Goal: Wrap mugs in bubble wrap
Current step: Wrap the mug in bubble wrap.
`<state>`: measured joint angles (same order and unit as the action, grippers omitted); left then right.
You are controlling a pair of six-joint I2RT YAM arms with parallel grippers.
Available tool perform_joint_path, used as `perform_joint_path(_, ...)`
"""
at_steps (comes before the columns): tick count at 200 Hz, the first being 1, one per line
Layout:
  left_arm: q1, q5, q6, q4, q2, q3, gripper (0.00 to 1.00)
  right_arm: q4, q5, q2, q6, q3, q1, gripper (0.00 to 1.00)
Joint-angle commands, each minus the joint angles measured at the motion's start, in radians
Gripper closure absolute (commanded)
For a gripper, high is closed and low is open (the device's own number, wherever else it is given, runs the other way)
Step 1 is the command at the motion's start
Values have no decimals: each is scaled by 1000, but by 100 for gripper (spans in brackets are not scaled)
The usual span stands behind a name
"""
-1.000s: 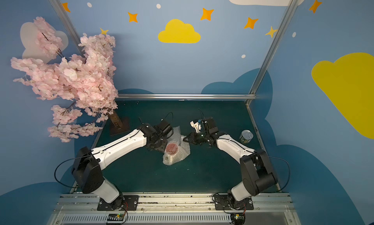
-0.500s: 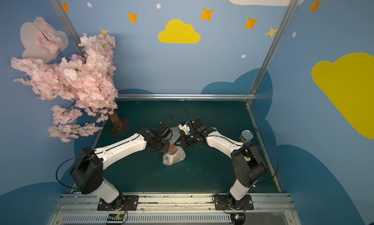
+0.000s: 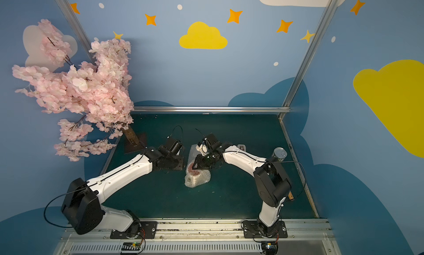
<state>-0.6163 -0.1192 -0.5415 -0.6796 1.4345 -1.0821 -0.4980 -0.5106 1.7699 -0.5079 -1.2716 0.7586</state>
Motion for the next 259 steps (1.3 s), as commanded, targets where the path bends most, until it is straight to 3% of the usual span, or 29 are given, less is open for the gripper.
perform_joint_path(1, 14, 11, -5, -3, -8, 17, 59, -109, 75, 36, 43, -51, 23, 57)
perform_joint_path(44, 24, 13, -15, 8, -13, 30, 60, -158, 98, 82, 59, -113, 69, 51)
perform_joint_path(82, 34, 18, -15, 11, -23, 39, 61, -284, 199, 157, 100, -207, 118, 46)
perform_joint_path(116, 40, 15, -14, 10, -34, 42, 62, -303, 218, 214, 91, -226, 131, 34)
perform_joint_path(208, 70, -7, -8, -21, -101, 54, 63, -332, 218, 166, 89, -259, 119, 28)
perform_joint_path(259, 76, -18, -5, 6, -118, 74, 63, -357, 218, 229, 69, -307, 143, 26)
